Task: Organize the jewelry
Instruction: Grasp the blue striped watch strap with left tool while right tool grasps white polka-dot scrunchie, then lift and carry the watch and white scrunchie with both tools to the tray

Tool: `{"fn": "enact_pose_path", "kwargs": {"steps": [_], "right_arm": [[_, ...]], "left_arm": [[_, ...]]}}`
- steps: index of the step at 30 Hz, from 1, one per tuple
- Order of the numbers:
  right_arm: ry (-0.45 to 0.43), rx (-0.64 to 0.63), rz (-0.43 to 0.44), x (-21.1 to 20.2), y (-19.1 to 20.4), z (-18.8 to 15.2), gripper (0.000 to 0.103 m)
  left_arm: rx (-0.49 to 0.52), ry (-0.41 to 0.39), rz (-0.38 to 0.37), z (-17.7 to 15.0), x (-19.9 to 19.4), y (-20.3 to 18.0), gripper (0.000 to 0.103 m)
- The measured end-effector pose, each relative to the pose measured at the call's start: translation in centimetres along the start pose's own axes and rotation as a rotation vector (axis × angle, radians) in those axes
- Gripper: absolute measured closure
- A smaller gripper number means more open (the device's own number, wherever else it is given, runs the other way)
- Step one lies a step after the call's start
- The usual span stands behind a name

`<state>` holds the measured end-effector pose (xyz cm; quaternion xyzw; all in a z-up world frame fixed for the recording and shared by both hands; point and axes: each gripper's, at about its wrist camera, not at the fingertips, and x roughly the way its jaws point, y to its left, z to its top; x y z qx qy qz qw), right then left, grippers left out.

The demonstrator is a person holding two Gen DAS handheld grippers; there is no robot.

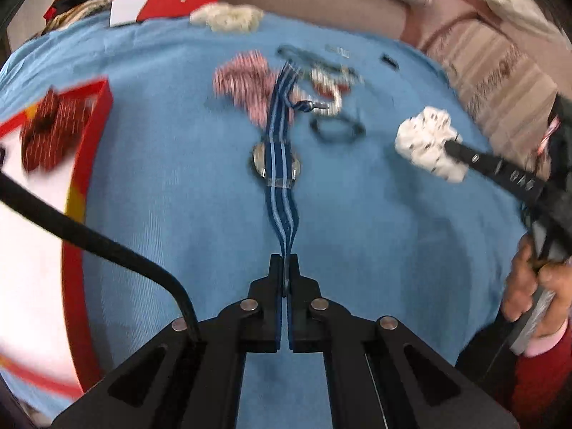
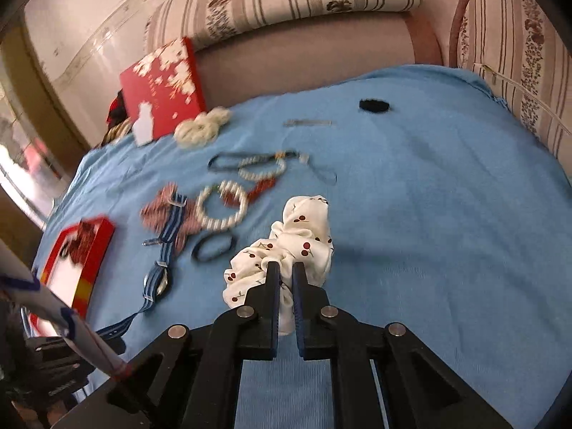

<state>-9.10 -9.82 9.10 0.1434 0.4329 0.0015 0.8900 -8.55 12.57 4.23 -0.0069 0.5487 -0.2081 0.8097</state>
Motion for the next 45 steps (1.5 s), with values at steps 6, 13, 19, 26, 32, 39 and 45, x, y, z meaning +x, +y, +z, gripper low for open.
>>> {"fn": "enact_pose_path", "kwargs": {"steps": [6, 13, 19, 26, 32, 39, 45], "right_arm": [[0.055, 0.013, 0.008, -0.5, -0.2, -3.8, 0.095], [0.052, 0.05, 0.037, -0.3, -1.2, -3.6, 0.095], [0.063, 0.045, 0.026, 0.3, -1.2, -3.7, 0.093], [0.077, 0.078, 0.026, 1.0, -2.2, -3.3, 0.092], [0.08, 0.118, 0.034, 1.5, -2.9, -3.0, 0.092], [0.061, 0.078, 0.036, 1.8, -1.6, -2.7, 0.092], [0.07, 0.019, -0.001, 2.6, -0.1, -3.0, 0.092]], "left_arm": [[0.039, 0.001, 0.043, -3.2, -1.9, -0.6, 0.099], [0.134, -0.085, 0.14, -2.8, -3.8, -2.1, 0.07], [0.31, -0.104, 0.235, 0.8, 0.5, -4.5, 0.07], [0.4, -0.041, 0.276, 3.5, 4.1, -4.9, 0.078], [-0.181, -0.052, -0.103, 6.6, 2.6, 6.5, 0.103], [-0.14, -0.135, -0.015, 5.6, 0.2, 7.9, 0.089], [0.069, -0.186, -0.006, 5.6, 0.3, 2.7, 0.038]]}}
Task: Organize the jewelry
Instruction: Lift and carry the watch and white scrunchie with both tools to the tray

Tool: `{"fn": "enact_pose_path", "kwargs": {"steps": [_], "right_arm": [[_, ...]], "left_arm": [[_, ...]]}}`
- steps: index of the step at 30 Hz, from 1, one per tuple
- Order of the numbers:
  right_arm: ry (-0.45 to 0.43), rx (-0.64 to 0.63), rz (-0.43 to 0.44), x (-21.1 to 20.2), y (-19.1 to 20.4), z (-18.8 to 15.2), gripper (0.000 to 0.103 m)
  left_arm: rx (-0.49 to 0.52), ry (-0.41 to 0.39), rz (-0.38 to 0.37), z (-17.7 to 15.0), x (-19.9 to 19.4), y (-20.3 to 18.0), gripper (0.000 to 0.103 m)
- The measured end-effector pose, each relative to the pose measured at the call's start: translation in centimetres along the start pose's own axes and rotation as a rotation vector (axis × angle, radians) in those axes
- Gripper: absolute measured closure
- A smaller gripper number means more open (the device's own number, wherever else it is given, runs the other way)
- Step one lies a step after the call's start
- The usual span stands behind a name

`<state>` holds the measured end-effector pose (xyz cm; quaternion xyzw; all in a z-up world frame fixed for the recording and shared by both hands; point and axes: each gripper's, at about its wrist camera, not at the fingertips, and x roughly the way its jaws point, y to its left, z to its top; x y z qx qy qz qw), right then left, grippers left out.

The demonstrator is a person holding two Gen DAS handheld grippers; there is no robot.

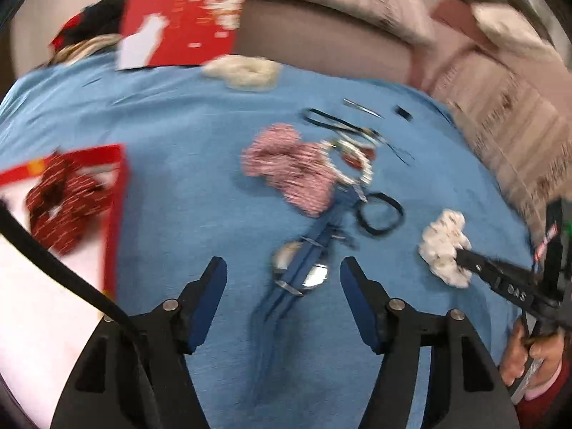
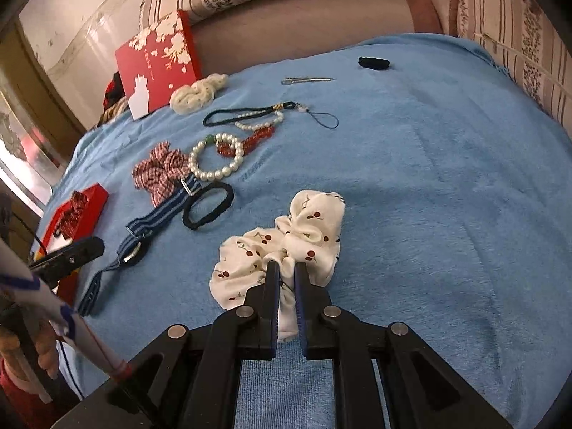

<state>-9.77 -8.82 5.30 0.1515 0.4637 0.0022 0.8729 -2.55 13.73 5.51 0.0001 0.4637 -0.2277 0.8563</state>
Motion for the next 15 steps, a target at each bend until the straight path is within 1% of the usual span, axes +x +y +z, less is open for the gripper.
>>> {"fn": "enact_pose_path", "kwargs": {"steps": [2, 3, 5, 6, 7, 8, 9, 10, 11, 14, 15], "right_arm": [[0.003, -0.006, -0.008, 0.2, 0.0, -0.1, 0.092], [0.003, -0.005, -0.01, 0.3, -0.1, -0.1, 0.092], [0.003, 0.0, -0.009, 0.3, -0.2, -0.1, 0.092], [0.003, 0.001, -0.008, 0.3, -0.3, -0.1, 0.092], [0.003, 0.001, -0.009, 0.4, -0.3, -0.1, 0.092], [0.003, 0.0, -0.009, 0.4, -0.3, -0.1, 0.092], [0.003, -0.004, -0.01, 0.4, -0.3, -0.1, 0.092], [0.002, -0.009, -0.012, 0.4, -0.2, -0.1, 0.092], [0.0, -0.018, -0.017, 0.5, -0.1, -0.1, 0.092], [-0.014, -0.038, -0.027, 0.3, 0.3, -0.2, 0.093], [-0.021, -0.042, -0.027, 0.2, 0.4, -0.2, 0.094]], "left_arm": [[0.052, 0.03, -0.004, 0.0, 1.1, -1.0, 0.037], [0.094, 0.049, 0.019, -0.2, 1.9, -1.9, 0.037], [0.139, 0.073, 0.063, -0.4, 3.3, -2.6, 0.037], [0.146, 0.083, 0.076, -0.5, 3.7, -2.8, 0.037], [0.159, 0.089, 0.101, -0.6, 4.1, -3.0, 0.042], [0.165, 0.076, 0.119, -0.6, 4.1, -3.1, 0.06], [0.148, 0.078, 0.126, -0.3, 4.0, -3.0, 0.065], [0.121, 0.088, 0.102, -0.1, 3.8, -2.6, 0.065], [0.067, 0.085, 0.064, 0.2, 3.4, -1.9, 0.065], [-0.05, 0.073, -0.031, 0.7, 2.2, 0.0, 0.065], [-0.114, 0.059, -0.095, 1.0, 1.3, 1.1, 0.065]]}}
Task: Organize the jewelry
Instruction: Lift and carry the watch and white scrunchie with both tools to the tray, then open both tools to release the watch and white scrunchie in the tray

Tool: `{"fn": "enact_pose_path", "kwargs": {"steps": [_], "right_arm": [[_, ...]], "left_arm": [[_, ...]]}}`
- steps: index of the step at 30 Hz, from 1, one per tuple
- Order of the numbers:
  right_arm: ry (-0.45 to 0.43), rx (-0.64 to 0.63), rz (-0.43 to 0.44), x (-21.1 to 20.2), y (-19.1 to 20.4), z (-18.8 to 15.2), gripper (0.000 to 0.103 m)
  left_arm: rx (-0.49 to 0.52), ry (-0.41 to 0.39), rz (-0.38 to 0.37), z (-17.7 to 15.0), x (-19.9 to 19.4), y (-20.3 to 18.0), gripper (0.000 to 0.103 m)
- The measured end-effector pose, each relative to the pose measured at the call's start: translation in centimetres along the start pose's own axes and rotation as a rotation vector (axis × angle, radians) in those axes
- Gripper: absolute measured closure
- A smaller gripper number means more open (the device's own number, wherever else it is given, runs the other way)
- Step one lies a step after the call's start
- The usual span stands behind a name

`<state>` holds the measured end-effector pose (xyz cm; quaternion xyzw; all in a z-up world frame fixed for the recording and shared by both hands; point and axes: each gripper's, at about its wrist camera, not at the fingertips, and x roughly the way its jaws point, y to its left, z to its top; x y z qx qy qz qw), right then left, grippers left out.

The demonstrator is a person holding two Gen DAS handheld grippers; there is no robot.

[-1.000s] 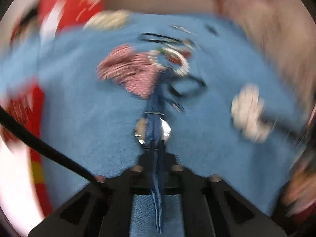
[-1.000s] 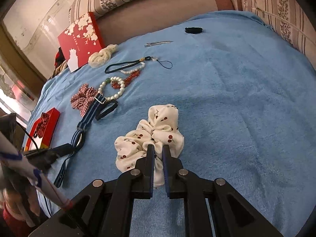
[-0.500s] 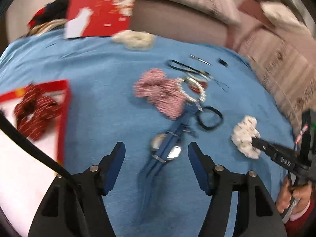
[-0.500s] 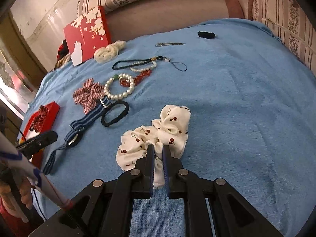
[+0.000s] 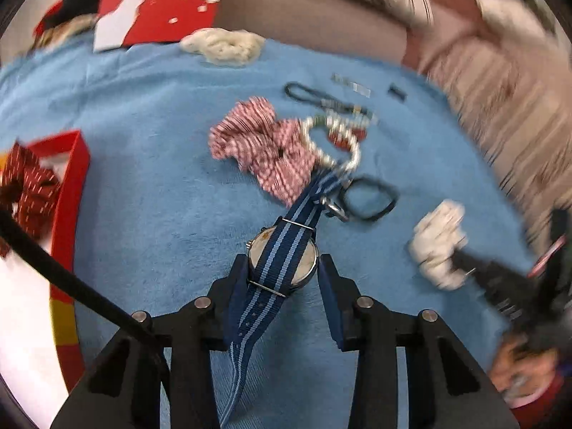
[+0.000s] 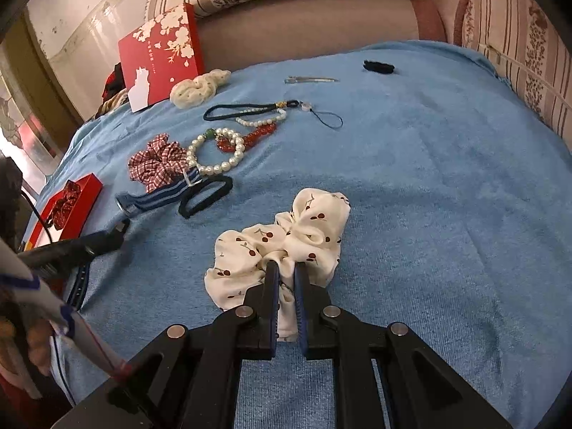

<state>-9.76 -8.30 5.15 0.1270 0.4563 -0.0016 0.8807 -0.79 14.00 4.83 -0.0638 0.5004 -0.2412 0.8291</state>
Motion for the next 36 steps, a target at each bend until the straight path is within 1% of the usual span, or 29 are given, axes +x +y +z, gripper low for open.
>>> {"fn": "enact_pose_path", "kwargs": {"steps": [2, 3, 5, 7, 8, 11, 13, 15, 18, 19, 20, 21, 22, 24, 28, 32, 36], "right_arm": [[-0.022, -0.005, 0.016, -0.6, 0.4, 0.0, 0.094], [-0.038, -0.016, 0.019, -1.0, 0.8, 0.1, 0.094], [-0.072, -0.048, 0.021, -2.1, 1.8, 0.4, 0.094], [-0.108, -0.083, 0.044, -3.5, 3.6, 1.0, 0.094], [-0.118, -0.095, 0.061, -4.0, 4.6, 1.3, 0.094], [-0.124, -0.128, 0.14, -4.8, 8.2, 2.4, 0.095], [-0.119, -0.155, 0.188, -4.9, 10.7, 3.0, 0.094], [-0.108, -0.19, 0.24, -4.7, 13.8, 3.8, 0.094], [-0.079, -0.242, 0.306, -3.7, 18.3, 4.5, 0.094], [-0.066, -0.259, 0.322, -3.2, 19.8, 4.6, 0.094], [-0.053, -0.277, 0.33, -2.6, 21.3, 4.6, 0.094], [-0.042, -0.29, 0.336, -2.1, 22.4, 4.6, 0.094], [-0.02, -0.307, 0.346, -1.2, 24.1, 4.7, 0.094], [0.02, -0.335, 0.354, 0.7, 26.9, 4.6, 0.094], [0.086, -0.397, 0.348, 4.0, 31.1, 3.5, 0.094], [0.143, -0.434, 0.362, 6.0, 33.4, 1.8, 0.094], [0.169, -0.472, 0.343, 7.1, 34.7, 0.8, 0.094]], "left_arm": [[-0.09, -0.023, -0.115, 0.3, -1.8, 1.5, 0.065], [-0.165, -0.05, -0.196, 0.5, -3.3, 3.0, 0.065], [-0.26, -0.104, -0.268, 0.6, -5.8, 5.5, 0.065], [-0.326, -0.155, -0.292, 0.4, -8.0, 7.8, 0.065], [-0.35, -0.177, -0.291, 0.3, -8.8, 8.9, 0.065], [-0.438, -0.244, -0.253, -0.9, -11.6, 13.0, 0.065], [-0.506, -0.268, -0.244, -1.9, -12.7, 15.6, 0.065], [-0.556, -0.281, -0.214, -2.5, -13.5, 17.6, 0.065], [-0.626, -0.304, -0.122, -3.8, -14.6, 20.7, 0.065], [-0.648, -0.307, -0.081, -4.1, -14.9, 21.6, 0.065], [-0.671, -0.309, -0.051, -4.4, -15.2, 22.6, 0.065], [-0.693, -0.308, -0.039, -4.6, -15.4, 23.5, 0.065], [-0.734, -0.305, -0.039, -5.0, -15.5, 24.6, 0.065], [-0.783, -0.306, -0.038, -5.3, -15.4, 26.1, 0.065], [-0.855, -0.293, 0.021, -5.7, -15.3, 28.2, 0.065], [-0.896, -0.297, 0.033, -5.7, -15.4, 29.5, 0.065], [-0.893, -0.298, 0.063, -5.4, -15.6, 29.9, 0.065]]}}
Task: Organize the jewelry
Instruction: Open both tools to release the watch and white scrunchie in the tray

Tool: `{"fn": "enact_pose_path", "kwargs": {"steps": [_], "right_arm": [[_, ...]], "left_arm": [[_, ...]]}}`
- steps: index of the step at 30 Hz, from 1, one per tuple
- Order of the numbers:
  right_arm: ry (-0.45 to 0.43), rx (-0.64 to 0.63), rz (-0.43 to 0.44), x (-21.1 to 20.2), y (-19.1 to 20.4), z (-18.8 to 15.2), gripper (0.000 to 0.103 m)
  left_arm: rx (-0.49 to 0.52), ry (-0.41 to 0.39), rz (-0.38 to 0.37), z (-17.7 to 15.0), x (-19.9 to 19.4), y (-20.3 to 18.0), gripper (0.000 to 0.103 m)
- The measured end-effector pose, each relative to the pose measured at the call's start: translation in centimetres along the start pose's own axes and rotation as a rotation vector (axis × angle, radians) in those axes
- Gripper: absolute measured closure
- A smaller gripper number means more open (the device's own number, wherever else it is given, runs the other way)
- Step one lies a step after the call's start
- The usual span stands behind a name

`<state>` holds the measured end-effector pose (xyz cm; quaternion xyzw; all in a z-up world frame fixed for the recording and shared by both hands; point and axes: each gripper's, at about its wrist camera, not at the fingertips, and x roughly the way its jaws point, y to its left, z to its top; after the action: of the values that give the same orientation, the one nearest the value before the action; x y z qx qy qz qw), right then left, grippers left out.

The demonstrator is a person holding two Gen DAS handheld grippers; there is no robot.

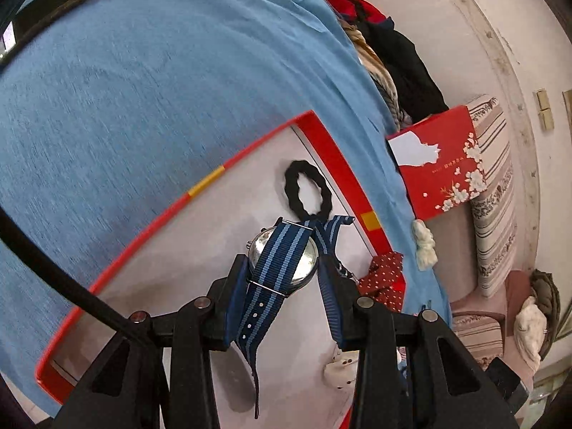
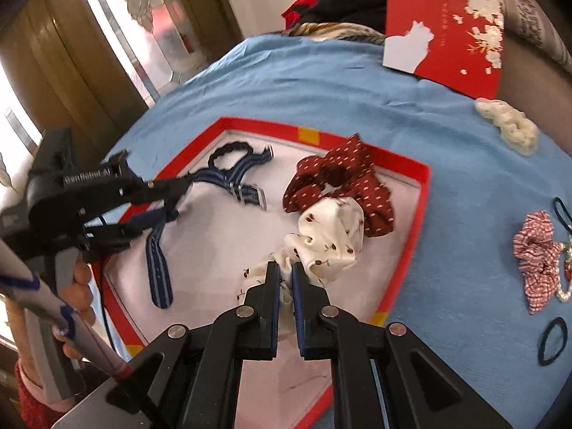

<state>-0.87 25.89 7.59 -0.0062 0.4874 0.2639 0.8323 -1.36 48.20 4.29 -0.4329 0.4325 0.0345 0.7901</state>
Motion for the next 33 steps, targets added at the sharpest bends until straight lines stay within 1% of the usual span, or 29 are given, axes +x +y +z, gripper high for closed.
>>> {"fn": "enact_pose_path", "kwargs": {"steps": [4, 5, 6, 7, 8, 9, 10, 13, 15, 19, 23, 26, 28, 32, 33], "right_arm": [[-0.002, -0.011, -0.011, 0.3, 0.4, 0.2, 0.093], [-0.002, -0.008, -0.012, 0.3, 0.4, 0.2, 0.087], [-0.002, -0.005, -0.014, 0.2, 0.3, 0.2, 0.077], [-0.004, 0.002, -0.018, 0.1, 0.2, 0.2, 0.071], [-0.008, 0.01, -0.023, 0.0, 0.1, 0.2, 0.06], [-0.012, 0.015, -0.027, -0.1, 0.1, 0.2, 0.057], [-0.015, 0.019, -0.028, -0.3, 0.1, 0.1, 0.056], [-0.024, 0.017, -0.032, -1.2, 0.2, 0.0, 0.055], [-0.035, 0.008, -0.039, -1.9, 0.3, -0.1, 0.054], [-0.07, -0.013, -0.056, -4.3, 0.2, -0.5, 0.052], [-0.104, -0.019, -0.089, -7.1, -1.0, -1.5, 0.05], [-0.124, 0.016, -0.125, -9.6, -3.4, -3.1, 0.049], [-0.13, 0.053, -0.151, -10.9, -5.3, -4.1, 0.049], [-0.139, 0.162, -0.22, -13.8, -10.3, -6.8, 0.049], [-0.139, 0.209, -0.241, -14.6, -12.3, -7.7, 0.048]], "left_arm": [[0.027, -0.002, 0.026, 0.1, -0.5, 0.1, 0.065], [0.032, -0.005, 0.025, 0.2, -0.6, 0.0, 0.063], [0.035, -0.008, 0.017, 0.2, -0.9, 0.0, 0.061], [0.031, -0.01, 0.002, 0.2, -1.1, 0.0, 0.054], [0.024, -0.012, -0.013, 0.2, -1.3, 0.1, 0.049], [0.013, -0.017, -0.035, 0.2, -1.6, 0.2, 0.049], [0.006, -0.022, -0.056, 0.2, -2.0, 0.3, 0.049], [0.014, -0.04, -0.077, 0.1, -2.9, 0.2, 0.048], [0.028, -0.06, -0.069, -0.1, -3.6, 0.0, 0.048], [0.081, -0.069, -0.051, -0.7, -4.0, -1.0, 0.048], [0.173, -0.079, -0.026, -2.0, -4.0, -3.1, 0.048], [0.227, -0.075, -0.016, -3.3, -3.6, -4.8, 0.047], [0.275, -0.059, -0.022, -4.4, -3.1, -6.2, 0.047], [0.389, -0.045, -0.023, -7.2, -2.4, -9.3, 0.047], [0.423, -0.042, -0.022, -7.9, -2.1, -10.2, 0.047]]}}
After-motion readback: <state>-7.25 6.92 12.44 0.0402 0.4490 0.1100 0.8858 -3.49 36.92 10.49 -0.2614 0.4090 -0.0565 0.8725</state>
